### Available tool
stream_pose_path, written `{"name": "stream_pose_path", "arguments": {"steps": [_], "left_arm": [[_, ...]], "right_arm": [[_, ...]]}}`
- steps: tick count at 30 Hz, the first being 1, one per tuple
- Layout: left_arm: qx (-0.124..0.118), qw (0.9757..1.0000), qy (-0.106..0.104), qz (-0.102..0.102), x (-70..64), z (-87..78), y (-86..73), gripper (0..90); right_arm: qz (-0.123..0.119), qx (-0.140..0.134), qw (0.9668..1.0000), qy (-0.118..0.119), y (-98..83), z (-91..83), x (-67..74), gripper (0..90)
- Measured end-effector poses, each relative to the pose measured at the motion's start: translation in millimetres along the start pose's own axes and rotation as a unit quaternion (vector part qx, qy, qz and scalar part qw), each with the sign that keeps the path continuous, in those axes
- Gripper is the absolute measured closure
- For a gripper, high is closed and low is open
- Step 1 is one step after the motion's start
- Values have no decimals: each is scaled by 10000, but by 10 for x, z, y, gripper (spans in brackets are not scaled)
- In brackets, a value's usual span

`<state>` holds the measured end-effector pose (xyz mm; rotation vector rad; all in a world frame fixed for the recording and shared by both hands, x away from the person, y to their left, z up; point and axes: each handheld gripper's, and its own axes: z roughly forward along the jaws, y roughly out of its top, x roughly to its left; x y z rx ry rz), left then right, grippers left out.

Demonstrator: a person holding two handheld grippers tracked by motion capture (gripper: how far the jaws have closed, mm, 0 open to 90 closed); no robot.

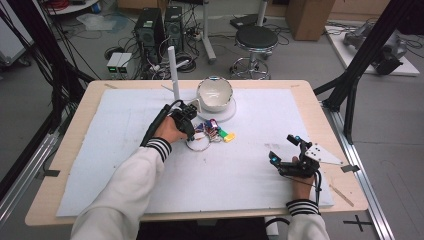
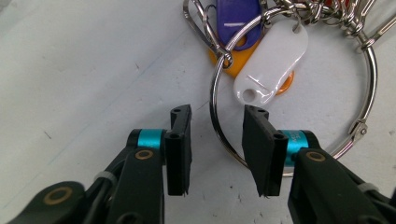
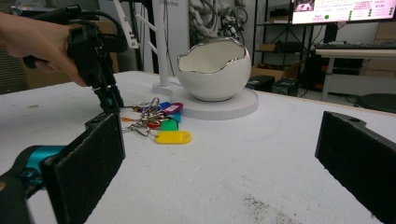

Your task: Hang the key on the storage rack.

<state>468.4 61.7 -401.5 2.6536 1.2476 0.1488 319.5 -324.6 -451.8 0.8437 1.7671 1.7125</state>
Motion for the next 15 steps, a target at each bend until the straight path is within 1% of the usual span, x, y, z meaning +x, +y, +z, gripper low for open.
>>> {"name": "stream_pose_path", "arguments": {"steps": [2,3,4,7,10,12,14,15], "left_arm": [[10,10000,-14,-3,-5,4,-1,657],[41,10000,3,38,-3,2,0,690],[21,10000,17,11,-12,9,-2,690],[64,10000,10,52,-11,10,1,718],[53,10000,0,17,-26,15,7,757],[61,10000,21,35,-35,19,10,768],[101,9999,39,124,-37,21,14,769],[100,9999,35,132,-39,24,14,769]], "right_arm": [[4,4,10000,1,0,0,1,10],[3,-1,10000,0,0,0,0,10],[3,-1,10000,0,0,0,0,10],[-24,-7,10000,-2,0,1,-6,10],[-29,-8,10000,0,0,1,-7,10],[-30,-8,10000,2,-1,1,-8,10],[1,7,10000,-1,-1,-2,-5,10],[1,7,10000,-1,-1,-2,-5,10]]}}
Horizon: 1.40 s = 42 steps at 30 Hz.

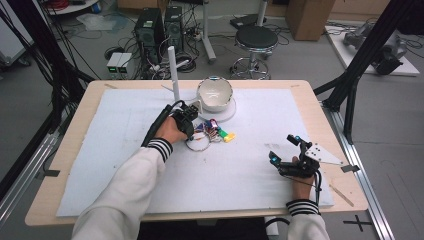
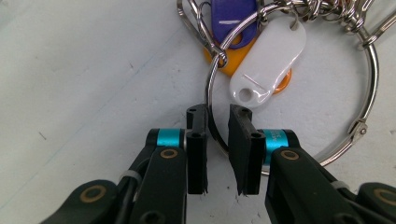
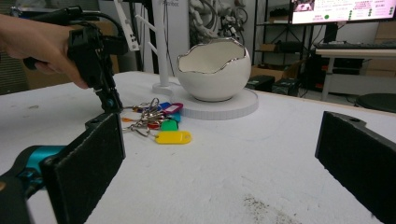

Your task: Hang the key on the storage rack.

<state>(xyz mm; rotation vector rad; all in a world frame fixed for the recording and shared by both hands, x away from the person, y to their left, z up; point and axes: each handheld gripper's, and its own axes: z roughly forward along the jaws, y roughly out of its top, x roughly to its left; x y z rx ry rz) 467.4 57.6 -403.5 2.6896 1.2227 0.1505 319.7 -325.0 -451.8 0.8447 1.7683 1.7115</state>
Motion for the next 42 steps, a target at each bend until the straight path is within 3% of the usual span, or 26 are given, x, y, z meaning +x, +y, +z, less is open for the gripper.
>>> {"name": "stream_pose_path", "arguments": {"steps": [9,16,23,28,35,42], "left_arm": [[-76,9999,36,107,-14,-19,-7,855],[-163,9986,158,475,-31,-80,-27,861],[-477,9956,112,800,-7,-249,-64,863],[-825,9926,115,879,14,-439,-118,866],[-1312,9843,-7,1178,-5,-668,-195,872],[-1887,9720,-105,1399,-4,-854,-272,874]], "right_arm": [[-3,-13,10000,4,0,1,-3,10],[-6,-14,10000,3,0,1,-3,10],[-8,-12,10000,1,0,1,-3,10],[1,-8,10000,4,1,1,4,10],[1,-8,10000,2,1,2,4,10],[5,-1,10000,3,0,1,8,10]]}}
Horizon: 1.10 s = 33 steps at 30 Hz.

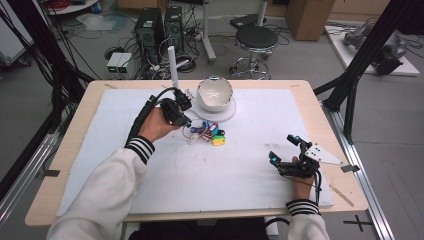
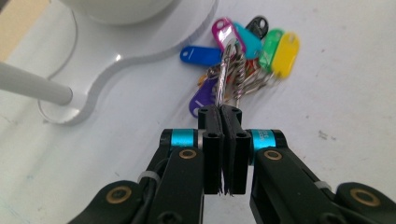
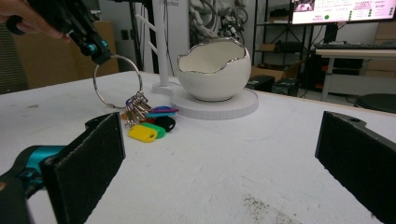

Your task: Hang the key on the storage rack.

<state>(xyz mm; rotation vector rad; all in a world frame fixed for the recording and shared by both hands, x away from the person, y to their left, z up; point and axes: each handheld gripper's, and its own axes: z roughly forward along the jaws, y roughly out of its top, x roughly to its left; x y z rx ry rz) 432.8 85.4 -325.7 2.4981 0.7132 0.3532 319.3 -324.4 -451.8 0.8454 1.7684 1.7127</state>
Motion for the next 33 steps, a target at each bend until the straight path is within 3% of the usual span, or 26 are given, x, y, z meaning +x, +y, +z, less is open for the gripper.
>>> {"name": "stream_pose_path", "arguments": {"steps": [4,8,12,23,30,33], "left_arm": [[-331,9993,-66,143,6,-117,-17,875],[-494,9979,1,419,7,-260,-9,875],[-798,9954,38,538,41,-412,-13,874],[-1387,9893,206,411,270,-697,-129,874],[-1649,9852,374,287,451,-752,-212,874],[-1738,9838,424,98,527,-752,-244,873]], "right_arm": [[-12,-5,10000,3,0,1,-1,10],[-16,-3,10000,2,-1,1,-1,10],[2,0,10000,2,0,0,1,10],[-19,-3,10000,-6,-1,2,-2,10],[-25,-18,10000,-6,1,3,-6,10],[-32,-3,10000,-1,-1,1,-1,10]]}}
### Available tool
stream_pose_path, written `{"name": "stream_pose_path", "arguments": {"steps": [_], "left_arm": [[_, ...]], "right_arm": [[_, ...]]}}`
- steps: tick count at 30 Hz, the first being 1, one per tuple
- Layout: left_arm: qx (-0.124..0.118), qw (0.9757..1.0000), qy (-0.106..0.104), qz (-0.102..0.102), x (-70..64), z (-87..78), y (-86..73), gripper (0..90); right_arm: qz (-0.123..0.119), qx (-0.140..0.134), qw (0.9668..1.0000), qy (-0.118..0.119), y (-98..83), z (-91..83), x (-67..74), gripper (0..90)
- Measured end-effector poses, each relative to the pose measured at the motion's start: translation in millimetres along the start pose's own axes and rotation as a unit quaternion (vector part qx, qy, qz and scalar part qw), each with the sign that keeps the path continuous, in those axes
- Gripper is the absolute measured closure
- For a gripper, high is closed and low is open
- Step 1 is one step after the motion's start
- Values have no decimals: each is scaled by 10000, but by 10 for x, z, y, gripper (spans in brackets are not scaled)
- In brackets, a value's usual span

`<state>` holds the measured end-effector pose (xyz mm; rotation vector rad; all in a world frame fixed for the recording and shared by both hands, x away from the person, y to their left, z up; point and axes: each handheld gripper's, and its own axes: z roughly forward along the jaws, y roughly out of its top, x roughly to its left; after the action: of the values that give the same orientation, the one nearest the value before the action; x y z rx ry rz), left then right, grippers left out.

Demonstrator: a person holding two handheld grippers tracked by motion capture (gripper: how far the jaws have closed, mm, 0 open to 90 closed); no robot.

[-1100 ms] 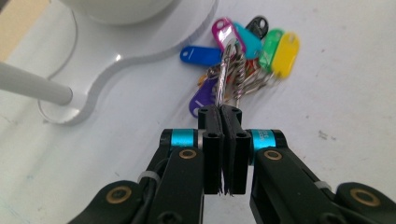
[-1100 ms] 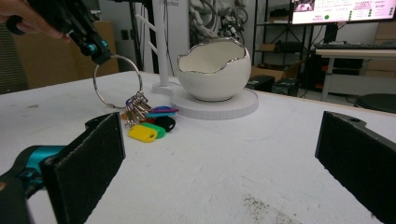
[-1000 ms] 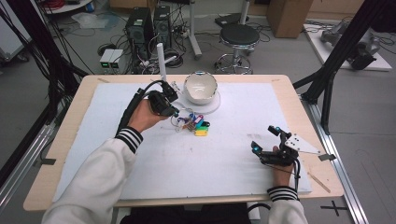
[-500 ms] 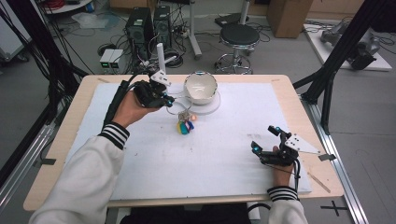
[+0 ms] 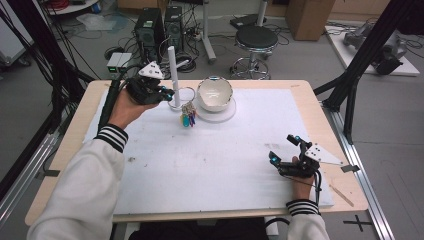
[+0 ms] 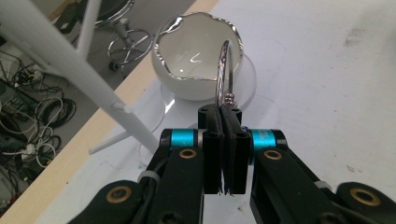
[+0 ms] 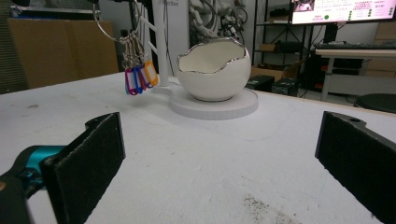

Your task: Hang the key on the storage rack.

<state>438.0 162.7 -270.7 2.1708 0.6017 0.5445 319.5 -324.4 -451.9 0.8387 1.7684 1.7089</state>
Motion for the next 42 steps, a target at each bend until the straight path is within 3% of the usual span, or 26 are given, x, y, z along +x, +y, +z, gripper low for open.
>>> {"name": "stream_pose_path", "arguments": {"steps": [7,13,19,42], "left_arm": [[-9,9995,286,-125,154,10,-82,874],[-38,9990,436,-102,215,103,-123,874],[-55,9988,467,-103,291,193,-163,873],[13,9960,685,-568,550,362,-343,873]], "right_arm": [[-29,4,10000,-12,1,3,6,10],[-33,4,10000,-12,1,3,5,10],[-31,8,10000,1,1,2,3,10],[-36,8,10000,-8,1,2,4,10]]}}
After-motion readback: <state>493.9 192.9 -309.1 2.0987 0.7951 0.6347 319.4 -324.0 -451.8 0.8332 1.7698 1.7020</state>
